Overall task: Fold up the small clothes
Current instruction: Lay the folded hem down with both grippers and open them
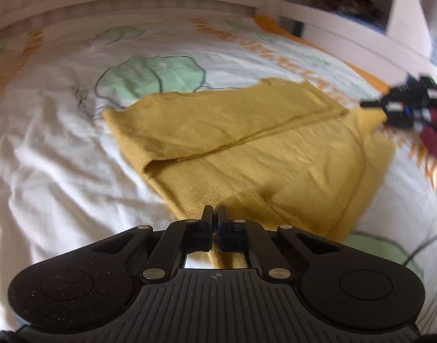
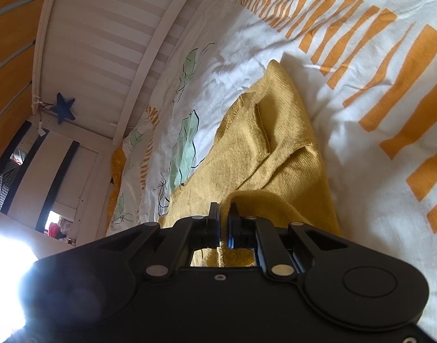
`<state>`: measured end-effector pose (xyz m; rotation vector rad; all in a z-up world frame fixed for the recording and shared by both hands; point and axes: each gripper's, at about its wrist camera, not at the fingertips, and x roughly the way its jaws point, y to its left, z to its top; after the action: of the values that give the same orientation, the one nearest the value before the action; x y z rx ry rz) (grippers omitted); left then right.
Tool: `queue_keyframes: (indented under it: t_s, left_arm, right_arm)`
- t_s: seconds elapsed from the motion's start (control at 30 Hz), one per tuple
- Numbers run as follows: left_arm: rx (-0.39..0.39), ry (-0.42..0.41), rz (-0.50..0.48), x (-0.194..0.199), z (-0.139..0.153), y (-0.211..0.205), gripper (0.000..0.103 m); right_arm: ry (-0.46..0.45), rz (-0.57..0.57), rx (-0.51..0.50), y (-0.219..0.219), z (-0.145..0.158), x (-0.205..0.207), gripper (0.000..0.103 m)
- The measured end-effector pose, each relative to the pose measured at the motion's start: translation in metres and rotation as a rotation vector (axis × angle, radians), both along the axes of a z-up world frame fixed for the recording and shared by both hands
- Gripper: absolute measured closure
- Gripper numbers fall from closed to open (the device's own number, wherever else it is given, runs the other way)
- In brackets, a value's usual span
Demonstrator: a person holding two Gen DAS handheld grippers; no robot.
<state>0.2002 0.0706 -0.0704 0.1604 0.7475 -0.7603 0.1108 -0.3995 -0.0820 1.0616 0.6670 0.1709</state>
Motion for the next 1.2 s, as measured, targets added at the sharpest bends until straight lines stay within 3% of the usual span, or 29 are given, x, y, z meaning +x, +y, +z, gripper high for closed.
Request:
queue_keyframes:
  t_s: [0.4, 0.77, 1.07, 1.2]
  left_arm:
    - [-0.083, -0.188, 0.216, -0.017, 0.035, 0.005, 0.102]
    - [-0.166, -0.273, 0.377, 0.030, 0.052, 0.001, 0.102]
    - [-0.127, -0.231, 0.434, 0.089, 0.033, -0.024, 0.102]
    - [-0.091, -0.173, 0.510, 0.108, 0.022, -0.026, 0.099]
  right_arm:
    - [-0.071, -0.020, -0.028, -0.002, 0.023, -0.002, 0.088]
    - [-0.147, -0.039, -0.077, -0.010, 0.050, 0.043, 0.089]
    - [-0.061, -0.172, -0.029, -0.027, 0.015, 0.087, 0.089]
    - [-0.034, -0.187, -0.067, -0.029, 0.003, 0.092, 0.080]
